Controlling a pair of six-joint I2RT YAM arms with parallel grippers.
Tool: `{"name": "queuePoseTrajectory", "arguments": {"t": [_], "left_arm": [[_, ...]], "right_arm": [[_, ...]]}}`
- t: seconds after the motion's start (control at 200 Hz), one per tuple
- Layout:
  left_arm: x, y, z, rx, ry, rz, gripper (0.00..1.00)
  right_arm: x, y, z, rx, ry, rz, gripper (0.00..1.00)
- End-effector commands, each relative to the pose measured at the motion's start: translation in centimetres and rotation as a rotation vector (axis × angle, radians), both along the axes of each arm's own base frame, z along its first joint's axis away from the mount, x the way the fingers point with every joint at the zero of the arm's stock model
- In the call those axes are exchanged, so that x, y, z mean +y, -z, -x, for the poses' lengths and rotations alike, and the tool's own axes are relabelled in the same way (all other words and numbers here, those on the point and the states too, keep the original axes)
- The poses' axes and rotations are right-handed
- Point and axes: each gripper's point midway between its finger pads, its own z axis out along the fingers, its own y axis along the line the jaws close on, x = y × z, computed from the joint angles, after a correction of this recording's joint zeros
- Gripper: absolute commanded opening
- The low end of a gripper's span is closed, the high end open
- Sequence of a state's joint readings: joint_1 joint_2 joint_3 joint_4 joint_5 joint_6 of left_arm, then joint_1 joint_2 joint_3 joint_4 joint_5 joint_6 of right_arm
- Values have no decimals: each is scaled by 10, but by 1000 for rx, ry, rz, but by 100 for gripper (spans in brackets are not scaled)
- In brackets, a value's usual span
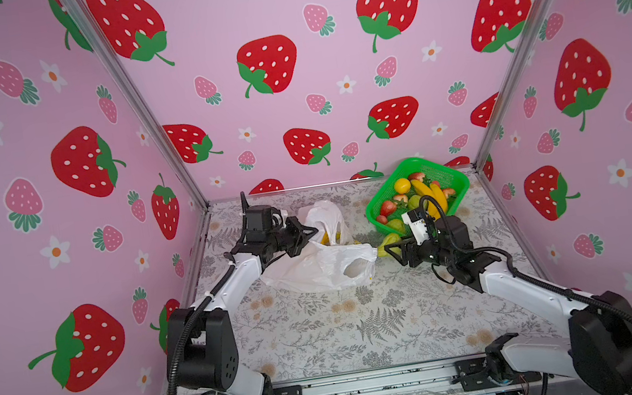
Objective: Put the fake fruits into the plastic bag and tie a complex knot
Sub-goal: 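Carry the green pear into the bag held open by the left gripper, then release the green pear inside the bag and withdraw the right gripper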
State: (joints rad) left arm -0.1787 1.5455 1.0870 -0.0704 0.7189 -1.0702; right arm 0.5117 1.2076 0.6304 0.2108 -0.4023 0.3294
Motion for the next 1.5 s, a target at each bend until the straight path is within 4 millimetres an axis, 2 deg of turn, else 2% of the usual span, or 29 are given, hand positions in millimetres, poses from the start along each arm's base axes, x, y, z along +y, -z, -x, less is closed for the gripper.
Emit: {"name": "queuePoseTrajectory", "arguments": {"t": [0.0, 0.11, 0.31, 0.47, 0.64, 0.856, 0.956, 0.971, 1.011, 1.246, 1.346, 1.496], "left_arm": [[-1, -7, 2, -15, 9, 23, 0], [0, -6, 2, -14, 8, 22, 0], [-2, -7, 3, -15, 15, 24, 0], [-3, -10, 3, -20, 16, 25, 0], [-9, -12, 7, -23, 30, 26, 0], [-18, -12, 12, -23, 54, 24, 0], [-20, -13, 13, -24, 56, 20, 0], [-20, -13, 13, -26, 56, 20, 0], [-20, -14, 13, -29, 56, 21, 0], [-20, -20, 15, -43, 59, 22, 0], [-20, -22, 15, -49, 60, 22, 0], [-20, -25, 15, -58, 63, 25, 0]], "right_arm": [[14, -3, 15, -42, -88, 1, 49], [39, 0, 19, -50, -161, 0, 49], [93, 9, 12, -62, -296, 27, 48], [135, 21, 21, -59, -416, 43, 48], [162, 43, 22, -52, -453, 74, 48], [196, 38, 10, -43, -432, -22, 51], [202, 33, 2, -36, -379, -85, 51], [202, 32, 1, -33, -366, -96, 54], [201, 30, -5, -20, -317, -121, 56], [182, 23, -46, 27, -13, -198, 60], [172, 29, -64, 61, 126, -211, 61], [169, 35, -84, 99, 256, -243, 64]]}}
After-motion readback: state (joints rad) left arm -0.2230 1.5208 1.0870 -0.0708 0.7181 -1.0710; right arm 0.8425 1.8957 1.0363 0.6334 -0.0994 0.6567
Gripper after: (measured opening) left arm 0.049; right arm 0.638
